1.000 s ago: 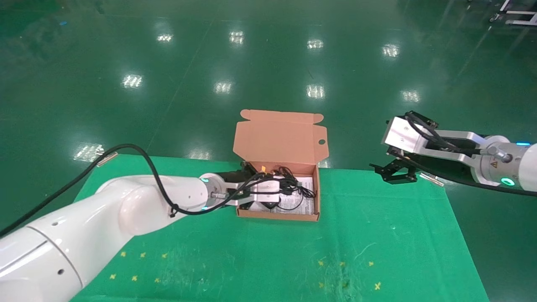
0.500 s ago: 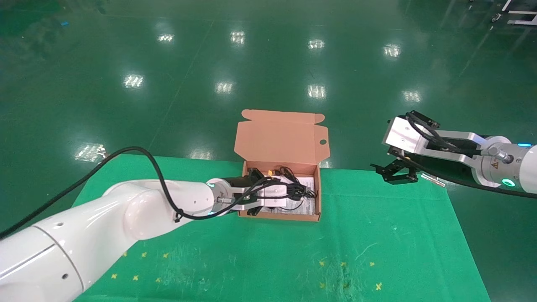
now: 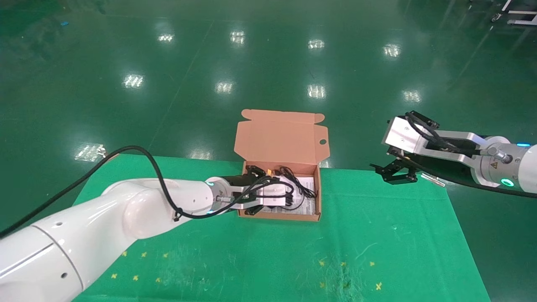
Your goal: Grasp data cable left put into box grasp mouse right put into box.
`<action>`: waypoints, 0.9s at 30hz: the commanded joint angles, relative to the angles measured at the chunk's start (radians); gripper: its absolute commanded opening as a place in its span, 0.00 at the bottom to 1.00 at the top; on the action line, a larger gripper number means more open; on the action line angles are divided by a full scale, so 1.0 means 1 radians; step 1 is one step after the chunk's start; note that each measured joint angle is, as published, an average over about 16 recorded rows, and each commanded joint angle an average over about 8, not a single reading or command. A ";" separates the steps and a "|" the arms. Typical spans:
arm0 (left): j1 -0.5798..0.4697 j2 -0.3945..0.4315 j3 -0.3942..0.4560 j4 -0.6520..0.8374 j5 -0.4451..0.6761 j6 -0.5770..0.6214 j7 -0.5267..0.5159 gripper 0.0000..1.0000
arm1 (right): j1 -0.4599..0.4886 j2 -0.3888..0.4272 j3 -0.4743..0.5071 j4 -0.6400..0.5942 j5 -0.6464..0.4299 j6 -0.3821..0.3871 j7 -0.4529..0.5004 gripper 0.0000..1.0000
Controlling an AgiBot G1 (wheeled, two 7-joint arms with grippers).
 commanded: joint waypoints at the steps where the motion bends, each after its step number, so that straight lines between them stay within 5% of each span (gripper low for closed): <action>1: 0.001 0.000 -0.001 0.001 0.002 0.002 0.001 1.00 | -0.001 0.000 0.000 0.000 0.000 0.000 0.000 1.00; 19: -0.179 -0.038 -0.062 0.056 0.038 -0.157 -0.006 1.00 | 0.149 0.004 0.037 -0.002 -0.088 -0.032 -0.036 1.00; 27: -0.159 -0.074 -0.122 0.037 -0.022 -0.102 -0.008 1.00 | 0.122 0.002 0.082 -0.010 -0.026 -0.095 -0.062 1.00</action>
